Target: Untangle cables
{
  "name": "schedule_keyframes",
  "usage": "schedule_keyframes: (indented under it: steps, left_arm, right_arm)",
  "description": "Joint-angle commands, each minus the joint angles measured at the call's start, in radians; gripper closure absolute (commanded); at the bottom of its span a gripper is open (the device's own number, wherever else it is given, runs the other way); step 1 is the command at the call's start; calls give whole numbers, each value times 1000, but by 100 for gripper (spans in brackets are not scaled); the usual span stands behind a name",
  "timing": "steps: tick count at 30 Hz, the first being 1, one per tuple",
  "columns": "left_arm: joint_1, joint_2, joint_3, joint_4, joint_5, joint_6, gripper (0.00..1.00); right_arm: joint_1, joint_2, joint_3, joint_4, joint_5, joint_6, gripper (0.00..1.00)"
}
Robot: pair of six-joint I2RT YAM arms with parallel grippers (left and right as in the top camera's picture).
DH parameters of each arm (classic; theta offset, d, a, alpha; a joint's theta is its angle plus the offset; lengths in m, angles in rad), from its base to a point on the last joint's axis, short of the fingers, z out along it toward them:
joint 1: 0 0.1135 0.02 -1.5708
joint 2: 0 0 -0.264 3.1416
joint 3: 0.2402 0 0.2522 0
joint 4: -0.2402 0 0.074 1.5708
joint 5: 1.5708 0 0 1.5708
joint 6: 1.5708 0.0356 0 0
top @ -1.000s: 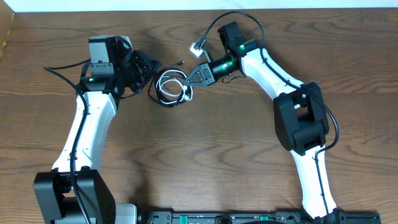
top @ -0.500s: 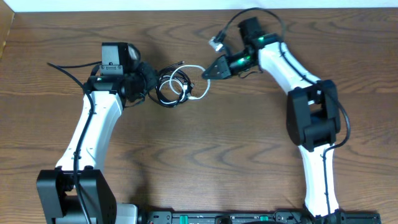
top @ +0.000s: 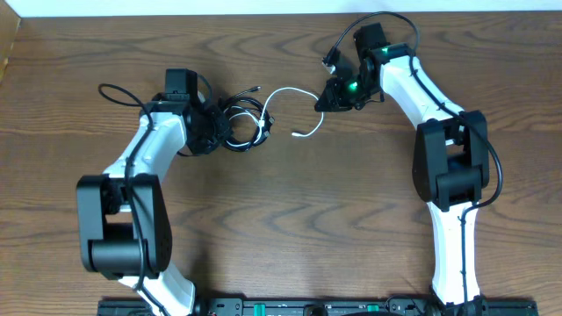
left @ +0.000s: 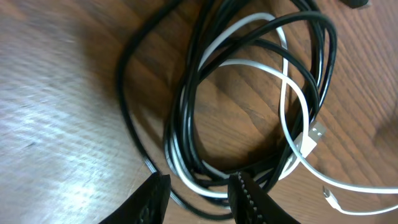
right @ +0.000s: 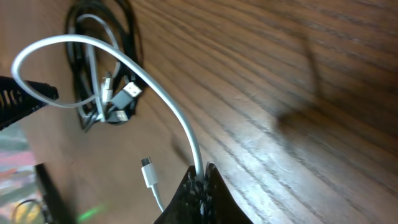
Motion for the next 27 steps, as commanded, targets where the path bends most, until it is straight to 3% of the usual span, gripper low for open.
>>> schedule_keyframes:
  steps: [1,15,16,17,20,27]
  left_arm:
    - [1,27,-4,9,49,-28,65]
    - [-47,112,-4,32,26,-142,73]
    - [-56,115,-4,31,-3,-141,87]
    - [-58,115,-4,31,-13,-141,92]
    - [-55,113,0,36,-13,-140,92]
    - [-27,39,15,79,183,-26,93]
  right_arm:
    - [20,-46,2,0,57,13,99]
    - [44,-46,2,-2,86,13,99]
    - [44,-46,2,-6,100,13,99]
    - [44,-46,2,-10,103,12,99]
    - [44,-46,2,-21,122,6,99]
    - [44,-46,2,-44,191,-36,99]
